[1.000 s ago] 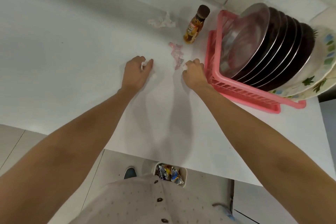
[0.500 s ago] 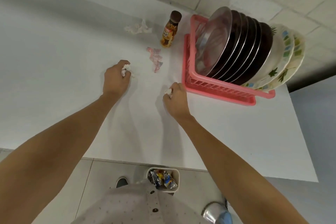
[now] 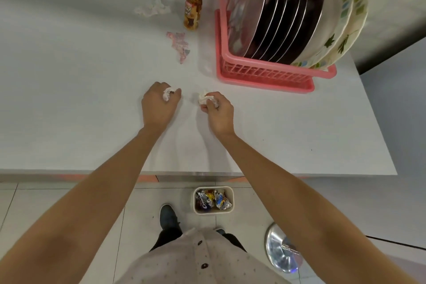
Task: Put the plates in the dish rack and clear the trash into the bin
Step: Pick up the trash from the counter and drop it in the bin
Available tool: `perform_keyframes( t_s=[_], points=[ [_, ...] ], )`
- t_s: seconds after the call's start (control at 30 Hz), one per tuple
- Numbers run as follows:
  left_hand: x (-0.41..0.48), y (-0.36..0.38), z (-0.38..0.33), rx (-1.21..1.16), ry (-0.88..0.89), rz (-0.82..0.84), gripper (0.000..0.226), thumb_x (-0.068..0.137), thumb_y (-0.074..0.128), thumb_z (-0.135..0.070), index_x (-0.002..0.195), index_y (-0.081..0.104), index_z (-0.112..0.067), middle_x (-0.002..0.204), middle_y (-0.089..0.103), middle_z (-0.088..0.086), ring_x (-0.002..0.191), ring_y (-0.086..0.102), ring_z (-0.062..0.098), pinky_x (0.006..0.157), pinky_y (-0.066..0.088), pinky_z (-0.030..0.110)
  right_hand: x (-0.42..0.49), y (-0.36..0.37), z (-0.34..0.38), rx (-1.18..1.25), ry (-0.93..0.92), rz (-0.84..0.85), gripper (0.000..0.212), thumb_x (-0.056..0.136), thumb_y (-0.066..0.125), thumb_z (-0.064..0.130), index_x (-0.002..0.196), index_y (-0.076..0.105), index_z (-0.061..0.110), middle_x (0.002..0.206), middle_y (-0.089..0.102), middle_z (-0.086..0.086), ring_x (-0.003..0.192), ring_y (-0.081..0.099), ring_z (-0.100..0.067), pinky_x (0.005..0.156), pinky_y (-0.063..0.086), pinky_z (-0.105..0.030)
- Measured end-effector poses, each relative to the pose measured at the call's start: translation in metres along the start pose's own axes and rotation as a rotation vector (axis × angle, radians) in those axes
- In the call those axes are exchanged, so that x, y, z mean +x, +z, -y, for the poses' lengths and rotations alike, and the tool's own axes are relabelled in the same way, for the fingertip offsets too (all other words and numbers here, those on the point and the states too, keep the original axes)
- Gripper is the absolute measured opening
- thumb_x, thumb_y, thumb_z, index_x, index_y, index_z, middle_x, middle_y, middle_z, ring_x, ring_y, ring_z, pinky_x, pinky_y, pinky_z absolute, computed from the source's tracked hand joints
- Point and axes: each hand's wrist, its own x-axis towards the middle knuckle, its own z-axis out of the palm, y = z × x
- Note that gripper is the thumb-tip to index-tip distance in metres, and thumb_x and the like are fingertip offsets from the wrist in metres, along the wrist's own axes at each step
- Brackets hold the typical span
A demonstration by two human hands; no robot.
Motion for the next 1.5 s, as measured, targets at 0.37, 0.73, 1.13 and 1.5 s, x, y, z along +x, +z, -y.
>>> perform_keyframes(
  t_s=[0.37,0.73,1.13,1.5],
  points=[
    [-0.106,0.031,-0.025,0.061,0.040,0.071,0.022,0.092,0.061,-0.029,0.075,0.059,-0.015,0.077,0.061,0.002,0.072,0.059,0.020,0.064,0.046,0.035,-0.074,-0.031,-0.014,-0.159,-0.164,0.213,0.049,0.079,0.052,-0.011,0.123,0.060,0.008,0.120,0.062,-0.008,0.106,0.058,-0.014,0.092,0.045,-0.016],
    [-0.248,0.064,-0.061,-0.116,-0.053,0.040,0.012,0.090,0.062,-0.018,0.083,0.062,-0.008,0.080,0.064,0.007,0.068,0.056,0.011,0.060,0.043,0.018,-0.164,-0.143,-0.055,-0.078,-0.235,0.362,0.041,0.088,0.052,-0.006,0.125,0.064,0.008,0.124,0.066,-0.006,0.114,0.059,-0.012,0.101,0.044,-0.021],
    [-0.367,0.100,-0.059,0.062,-0.243,0.172,0.020,0.090,0.067,-0.027,0.079,0.062,-0.012,0.069,0.061,-0.002,0.059,0.053,0.003,0.050,0.036,0.010,-0.245,-0.242,-0.151,-0.059,0.176,0.335,0.027,0.091,0.050,-0.007,0.091,0.071,0.009,0.097,0.068,-0.008,0.062,0.066,-0.011,0.053,0.053,-0.024],
    [-0.383,0.144,0.002,0.136,-0.429,0.467,0.018,0.089,0.069,-0.030,0.081,0.063,-0.016,0.079,0.067,0.004,0.069,0.063,0.015,0.053,0.046,0.021,-0.273,-0.260,-0.224,0.031,0.434,0.303,0.017,0.090,0.057,0.003,0.078,0.063,0.014,0.092,0.062,-0.005,0.071,0.057,-0.013,0.053,0.040,-0.012]
  ],
)
